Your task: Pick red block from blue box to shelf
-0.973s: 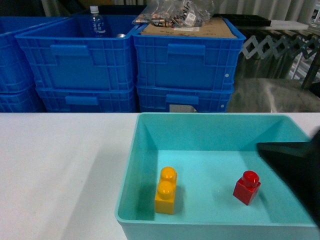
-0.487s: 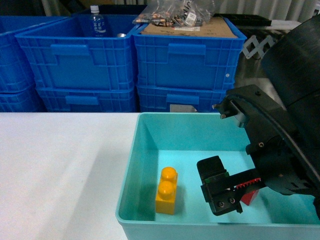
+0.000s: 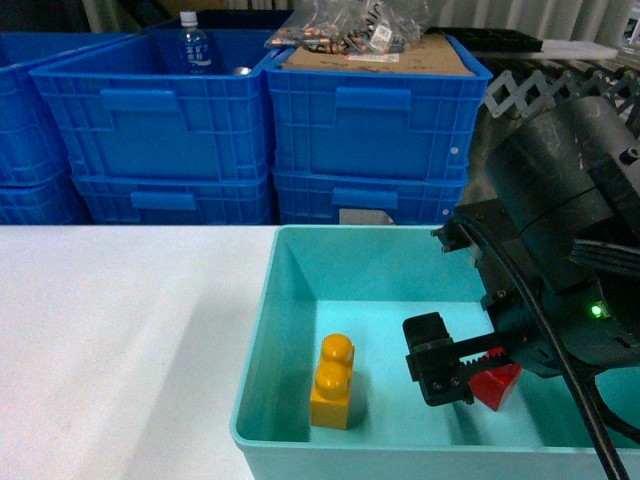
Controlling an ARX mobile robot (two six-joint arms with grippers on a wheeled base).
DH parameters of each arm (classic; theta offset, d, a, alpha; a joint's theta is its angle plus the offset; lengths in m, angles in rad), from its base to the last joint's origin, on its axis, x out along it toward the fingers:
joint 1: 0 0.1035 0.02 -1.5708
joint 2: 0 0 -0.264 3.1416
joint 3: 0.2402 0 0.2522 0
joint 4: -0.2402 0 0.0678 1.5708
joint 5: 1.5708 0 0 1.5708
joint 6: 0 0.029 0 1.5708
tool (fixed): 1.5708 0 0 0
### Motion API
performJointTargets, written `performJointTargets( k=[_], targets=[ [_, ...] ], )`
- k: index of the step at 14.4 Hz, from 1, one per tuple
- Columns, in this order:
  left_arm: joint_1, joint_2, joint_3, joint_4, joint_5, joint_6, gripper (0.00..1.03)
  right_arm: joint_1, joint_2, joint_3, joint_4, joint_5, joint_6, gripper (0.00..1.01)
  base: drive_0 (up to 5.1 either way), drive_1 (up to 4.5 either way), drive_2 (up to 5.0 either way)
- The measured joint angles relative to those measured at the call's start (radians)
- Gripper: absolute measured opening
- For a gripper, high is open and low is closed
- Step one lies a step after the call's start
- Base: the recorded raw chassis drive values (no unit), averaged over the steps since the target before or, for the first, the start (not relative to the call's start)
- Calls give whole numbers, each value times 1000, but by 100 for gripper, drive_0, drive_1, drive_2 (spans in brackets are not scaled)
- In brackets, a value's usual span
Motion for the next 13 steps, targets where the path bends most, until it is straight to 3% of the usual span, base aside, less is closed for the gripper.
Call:
performJointTargets(
  k=[3,8,10,13],
  targets=[
    [0,0,0,0,0,0,98,-13,60,25,-2,11,16,96,0,0,0],
    [0,0,0,0,0,0,98,-26,93,36,1,-3,43,43,0,0,0],
    [0,0,0,0,0,0,98,-27,76,17,33,-7,57,39,0,0,0],
    [0,0,0,0,0,0,98,-25,-127,-117,161,-14,62,39,0,0,0]
  ],
)
